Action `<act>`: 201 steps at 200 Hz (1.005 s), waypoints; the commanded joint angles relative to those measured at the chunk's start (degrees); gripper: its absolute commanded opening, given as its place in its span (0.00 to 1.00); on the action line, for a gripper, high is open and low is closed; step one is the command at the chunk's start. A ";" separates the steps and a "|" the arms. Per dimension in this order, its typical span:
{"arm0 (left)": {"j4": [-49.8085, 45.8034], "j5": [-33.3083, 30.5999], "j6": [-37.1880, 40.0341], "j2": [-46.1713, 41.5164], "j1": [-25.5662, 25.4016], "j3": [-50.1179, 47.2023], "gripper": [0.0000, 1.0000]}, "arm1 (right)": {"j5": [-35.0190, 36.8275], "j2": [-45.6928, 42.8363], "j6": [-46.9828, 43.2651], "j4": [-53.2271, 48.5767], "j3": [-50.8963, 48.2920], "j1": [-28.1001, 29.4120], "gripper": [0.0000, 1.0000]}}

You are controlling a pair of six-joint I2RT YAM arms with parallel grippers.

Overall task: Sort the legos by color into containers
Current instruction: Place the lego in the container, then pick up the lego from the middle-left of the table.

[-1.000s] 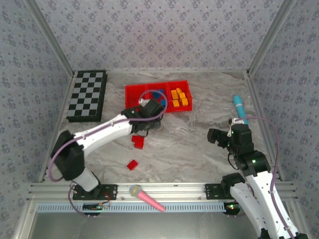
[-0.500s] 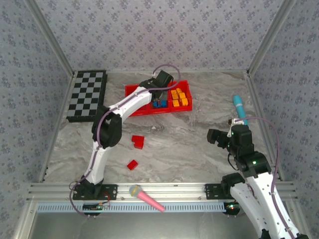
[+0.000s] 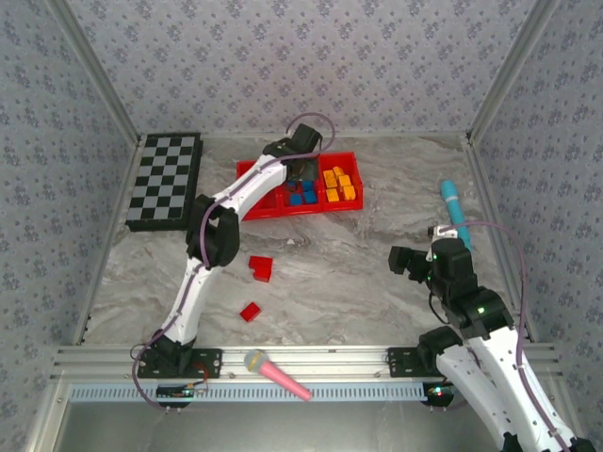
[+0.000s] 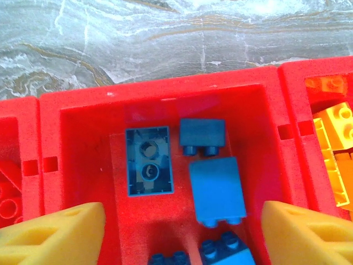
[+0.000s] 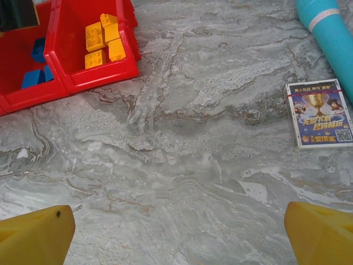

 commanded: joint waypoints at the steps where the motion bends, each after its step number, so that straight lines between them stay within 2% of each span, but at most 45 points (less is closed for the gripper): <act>1: 0.53 3.11 1.26 -4.41 -0.02 -2.93 0.82 | 2.41 -0.70 0.73 -1.10 -0.18 0.57 0.99; 36: 4.29 3.61 3.08 -16.95 0.00 -16.21 0.94 | 2.43 -0.50 0.64 -1.01 -0.20 0.67 0.99; 68: 8.98 3.86 1.77 -31.96 -0.01 -36.60 1.00 | 2.05 -0.45 0.40 -0.58 -0.38 0.67 0.99; 92: 11.82 5.63 -0.35 -41.60 -0.44 -50.59 1.00 | 1.37 0.05 0.09 -0.06 -0.49 0.31 0.99; 116: 11.88 5.88 -1.86 -47.77 -2.49 -59.91 1.00 | 0.19 1.03 -0.23 0.23 -0.38 -0.21 0.99; 162: 10.55 5.14 -6.29 -53.59 -7.21 -71.30 0.96 | -0.57 1.57 -0.25 0.49 -0.42 -1.03 0.99; 201: 10.70 5.68 -10.25 -56.06 -8.75 -76.45 0.85 | -1.28 1.75 -0.42 0.58 -0.50 -1.62 0.99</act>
